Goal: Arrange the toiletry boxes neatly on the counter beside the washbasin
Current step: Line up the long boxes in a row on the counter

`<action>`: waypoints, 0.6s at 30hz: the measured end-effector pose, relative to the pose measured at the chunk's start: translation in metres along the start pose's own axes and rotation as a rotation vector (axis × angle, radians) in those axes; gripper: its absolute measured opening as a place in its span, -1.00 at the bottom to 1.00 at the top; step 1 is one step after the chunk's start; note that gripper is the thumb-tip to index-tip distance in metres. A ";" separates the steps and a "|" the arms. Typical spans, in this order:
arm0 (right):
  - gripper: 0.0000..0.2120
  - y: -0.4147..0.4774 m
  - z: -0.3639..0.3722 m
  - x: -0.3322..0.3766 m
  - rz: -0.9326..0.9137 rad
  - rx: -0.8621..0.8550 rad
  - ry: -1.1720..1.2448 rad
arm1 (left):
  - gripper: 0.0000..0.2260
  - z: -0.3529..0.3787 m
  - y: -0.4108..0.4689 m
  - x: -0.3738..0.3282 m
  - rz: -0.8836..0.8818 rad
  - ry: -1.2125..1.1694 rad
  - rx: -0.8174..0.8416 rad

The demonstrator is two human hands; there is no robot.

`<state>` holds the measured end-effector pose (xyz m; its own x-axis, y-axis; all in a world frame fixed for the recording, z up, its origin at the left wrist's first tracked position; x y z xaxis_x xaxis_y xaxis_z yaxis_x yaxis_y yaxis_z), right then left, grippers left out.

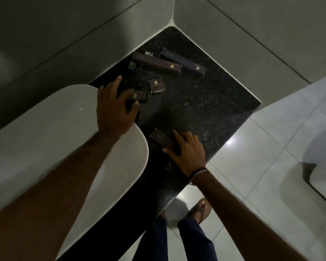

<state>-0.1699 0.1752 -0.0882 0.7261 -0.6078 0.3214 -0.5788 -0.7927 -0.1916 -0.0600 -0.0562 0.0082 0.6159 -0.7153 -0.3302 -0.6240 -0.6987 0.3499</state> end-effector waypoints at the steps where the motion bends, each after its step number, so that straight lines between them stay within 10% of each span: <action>1: -0.28 0.007 -0.008 0.002 0.014 -0.033 0.033 | -0.57 0.000 0.000 0.001 -0.009 -0.014 -0.011; 18: -0.58 0.152 -0.008 0.117 -0.471 -0.011 -0.283 | -0.37 0.006 0.000 0.009 -0.033 -0.080 -0.044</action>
<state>-0.1756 -0.0160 -0.0723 0.9782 -0.1779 0.1075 -0.1702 -0.9824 -0.0771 -0.0570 -0.0626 -0.0003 0.5941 -0.6918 -0.4105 -0.5813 -0.7220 0.3754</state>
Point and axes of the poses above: each hand's wrist, its own y-axis towards the middle knuckle, its own z-axis out of the palm, x = y × z, the point moved 9 cm from there along y, towards the middle knuckle, and after that the axes turned 5 degrees about -x, right-handed, at the moved point
